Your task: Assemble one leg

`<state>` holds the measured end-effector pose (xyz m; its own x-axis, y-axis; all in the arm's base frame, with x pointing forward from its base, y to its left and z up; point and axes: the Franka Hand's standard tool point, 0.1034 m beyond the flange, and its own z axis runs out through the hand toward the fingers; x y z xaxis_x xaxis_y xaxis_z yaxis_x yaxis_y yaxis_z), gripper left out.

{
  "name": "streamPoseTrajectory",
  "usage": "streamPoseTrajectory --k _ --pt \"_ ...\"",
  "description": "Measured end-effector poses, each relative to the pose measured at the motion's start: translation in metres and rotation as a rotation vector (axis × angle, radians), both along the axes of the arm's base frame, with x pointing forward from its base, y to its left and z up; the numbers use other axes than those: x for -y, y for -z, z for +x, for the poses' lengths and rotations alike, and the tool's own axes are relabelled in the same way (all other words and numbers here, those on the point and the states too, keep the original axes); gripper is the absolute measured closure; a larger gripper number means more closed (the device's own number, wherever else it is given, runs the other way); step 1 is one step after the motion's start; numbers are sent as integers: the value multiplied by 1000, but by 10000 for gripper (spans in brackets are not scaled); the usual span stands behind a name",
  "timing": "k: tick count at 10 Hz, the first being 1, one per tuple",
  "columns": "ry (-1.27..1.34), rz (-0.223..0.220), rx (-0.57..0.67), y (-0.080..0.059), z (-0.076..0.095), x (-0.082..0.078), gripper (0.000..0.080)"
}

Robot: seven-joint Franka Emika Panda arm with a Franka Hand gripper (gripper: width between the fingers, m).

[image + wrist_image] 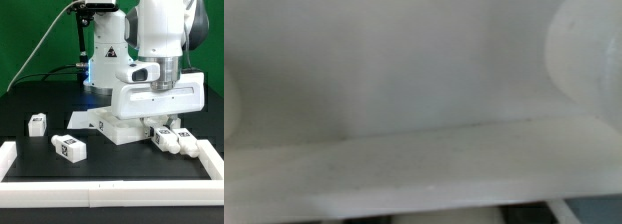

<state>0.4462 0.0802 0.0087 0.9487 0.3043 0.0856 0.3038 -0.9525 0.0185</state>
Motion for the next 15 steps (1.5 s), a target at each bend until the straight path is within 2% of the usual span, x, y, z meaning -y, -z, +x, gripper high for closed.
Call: streamPoseTrajectory --k 2,3,6,7,9,10,11,15 --pt "0 0 0 0 0 0 511" --pt "7 0 0 -5 3 3 511" --pt "42 3 5 -42 18 19 511" --pt "39 2 8 -54 17 29 511" --pt "26 -5 -3 -66 -7 65 511" --pt "45 1 -1 -81 -10 84 511" --pt "74 5 4 -88 -19 95 511" --pt "81 5 3 -87 -20 94 511"
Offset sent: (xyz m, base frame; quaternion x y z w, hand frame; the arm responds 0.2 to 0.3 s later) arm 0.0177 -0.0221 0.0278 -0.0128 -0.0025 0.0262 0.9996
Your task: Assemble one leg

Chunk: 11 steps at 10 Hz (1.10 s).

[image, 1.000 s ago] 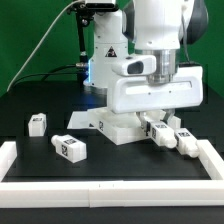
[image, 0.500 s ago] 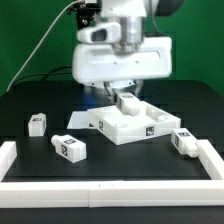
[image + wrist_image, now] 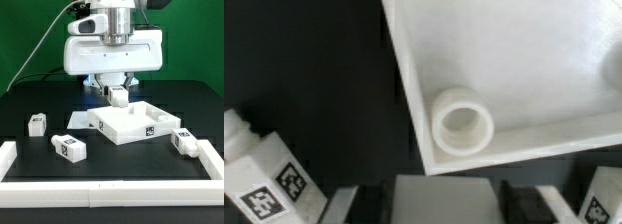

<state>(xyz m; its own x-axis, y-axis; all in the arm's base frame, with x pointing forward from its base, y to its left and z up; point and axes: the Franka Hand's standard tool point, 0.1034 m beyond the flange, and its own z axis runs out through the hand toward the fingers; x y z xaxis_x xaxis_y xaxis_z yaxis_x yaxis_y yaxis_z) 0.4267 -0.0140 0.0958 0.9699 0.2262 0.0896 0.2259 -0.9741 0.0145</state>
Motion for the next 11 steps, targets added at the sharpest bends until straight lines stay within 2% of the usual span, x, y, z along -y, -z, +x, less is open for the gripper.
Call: streamPoseTrajectory --k 1,2,4,5,6,8,11 --pt "8 4 -2 1 -2 4 511" --pt "58 22 -10 3 -10 22 511" --pt "38 20 -29 7 -45 63 511" --pt "48 28 -30 9 -61 79 511" --pt "63 33 -21 6 -61 86 511" --pt "77 34 -23 9 -67 87 511" --pt "72 21 -8 10 -55 87 511"
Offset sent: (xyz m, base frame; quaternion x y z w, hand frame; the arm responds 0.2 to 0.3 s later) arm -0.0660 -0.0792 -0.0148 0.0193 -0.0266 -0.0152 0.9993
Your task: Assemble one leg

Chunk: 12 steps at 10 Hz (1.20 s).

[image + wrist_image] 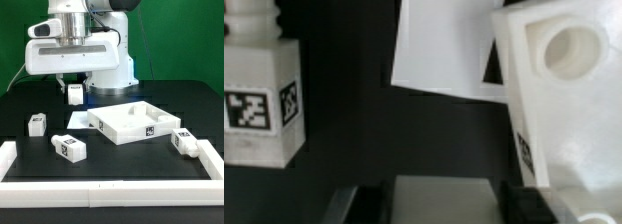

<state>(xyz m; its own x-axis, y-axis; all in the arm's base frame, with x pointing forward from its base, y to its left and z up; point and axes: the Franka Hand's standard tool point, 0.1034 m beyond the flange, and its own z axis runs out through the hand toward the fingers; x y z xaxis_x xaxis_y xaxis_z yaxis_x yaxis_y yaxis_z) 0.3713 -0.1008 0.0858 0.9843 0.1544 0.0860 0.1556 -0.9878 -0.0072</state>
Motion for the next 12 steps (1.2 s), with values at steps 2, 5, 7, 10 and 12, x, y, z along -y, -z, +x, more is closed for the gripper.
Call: streamPoseTrajectory --k 2,5,7,10,12 --pt "0 -1 0 0 1 1 511" --pt "5 3 -11 1 8 7 511" --pt "16 2 -34 10 2 12 511" --pt "46 2 -64 21 -3 7 511" --pt "38 -4 -87 33 -2 13 511"
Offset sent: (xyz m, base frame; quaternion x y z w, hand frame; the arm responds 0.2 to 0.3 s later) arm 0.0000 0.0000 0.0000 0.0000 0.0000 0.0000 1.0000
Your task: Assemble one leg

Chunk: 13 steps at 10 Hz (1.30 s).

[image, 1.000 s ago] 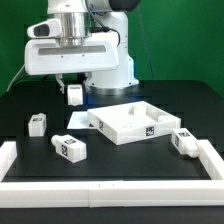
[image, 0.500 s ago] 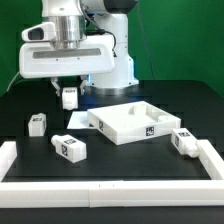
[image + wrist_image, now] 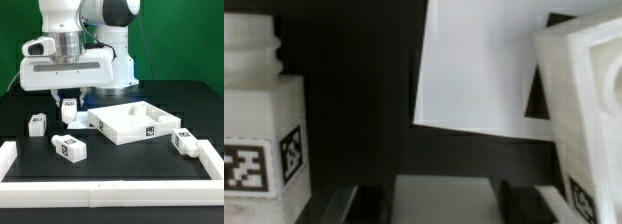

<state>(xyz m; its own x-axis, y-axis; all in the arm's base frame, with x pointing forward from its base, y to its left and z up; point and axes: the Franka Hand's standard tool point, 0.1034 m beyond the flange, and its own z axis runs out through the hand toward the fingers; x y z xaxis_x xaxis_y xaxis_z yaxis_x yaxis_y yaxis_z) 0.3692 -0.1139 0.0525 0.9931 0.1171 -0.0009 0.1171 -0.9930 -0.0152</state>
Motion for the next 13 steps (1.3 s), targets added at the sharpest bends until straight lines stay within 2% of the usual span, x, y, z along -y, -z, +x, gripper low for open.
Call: streamPoseTrajectory --k 4,5,7,9,11,13 --pt "0 0 -2 1 -1 1 511" --pt "0 1 -15 5 1 7 511" --pt "-2 -8 -40 21 14 14 511" --pt "-4 -25 -59 38 9 16 511" --pt "-15 -40 -48 43 8 14 511" --pt "-15 -59 -34 45 -1 16 511"
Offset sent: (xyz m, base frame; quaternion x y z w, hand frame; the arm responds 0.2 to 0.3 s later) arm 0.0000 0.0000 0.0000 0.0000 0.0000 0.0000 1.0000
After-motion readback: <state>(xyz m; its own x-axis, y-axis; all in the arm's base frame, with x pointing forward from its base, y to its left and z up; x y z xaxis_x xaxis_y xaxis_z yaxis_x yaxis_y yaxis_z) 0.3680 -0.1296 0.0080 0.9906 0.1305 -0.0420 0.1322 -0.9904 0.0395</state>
